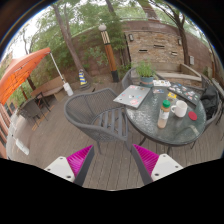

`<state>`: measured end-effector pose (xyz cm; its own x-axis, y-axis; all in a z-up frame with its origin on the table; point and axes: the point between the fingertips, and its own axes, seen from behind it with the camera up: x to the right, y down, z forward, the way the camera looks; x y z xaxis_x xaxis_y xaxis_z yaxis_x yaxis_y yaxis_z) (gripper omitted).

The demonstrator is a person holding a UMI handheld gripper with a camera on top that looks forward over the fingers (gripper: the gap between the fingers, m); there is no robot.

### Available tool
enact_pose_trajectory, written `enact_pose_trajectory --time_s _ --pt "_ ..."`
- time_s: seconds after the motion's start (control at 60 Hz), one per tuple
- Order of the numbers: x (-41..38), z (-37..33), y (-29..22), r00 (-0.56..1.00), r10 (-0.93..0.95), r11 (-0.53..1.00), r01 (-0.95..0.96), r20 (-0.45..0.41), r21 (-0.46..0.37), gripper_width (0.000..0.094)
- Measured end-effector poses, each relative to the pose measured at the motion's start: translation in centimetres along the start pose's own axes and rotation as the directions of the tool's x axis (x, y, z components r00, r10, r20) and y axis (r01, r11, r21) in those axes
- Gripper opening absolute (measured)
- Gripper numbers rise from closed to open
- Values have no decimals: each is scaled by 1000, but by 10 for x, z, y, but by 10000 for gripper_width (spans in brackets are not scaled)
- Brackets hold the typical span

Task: Pour water

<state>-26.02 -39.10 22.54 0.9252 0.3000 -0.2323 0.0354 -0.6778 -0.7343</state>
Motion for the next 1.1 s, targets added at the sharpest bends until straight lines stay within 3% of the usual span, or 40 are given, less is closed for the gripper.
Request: enact_pose_trajectory --time_s 0.133,0.267,0.35,0.5,0.683,0.917,1.017,1.1 --pt "-5 10 8 999 35 999 -35 -17 -9 833" --pt "-26 58 16 991 80 997 -81 -109 -6 832" --pt "-10 64 10 982 113 993 -107 -153 47 831" --pt "74 67 -14 936 83 982 -17 -343 190 826" --pt "183 111 -45 882 140 943 19 -449 331 823" --pt "272 190 -90 859 122 879 138 -497 456 802" --pt "291 223 -99 851 98 868 180 -515 463 791" --pt "302 246 -103 869 116 867 147 -481 475 748"
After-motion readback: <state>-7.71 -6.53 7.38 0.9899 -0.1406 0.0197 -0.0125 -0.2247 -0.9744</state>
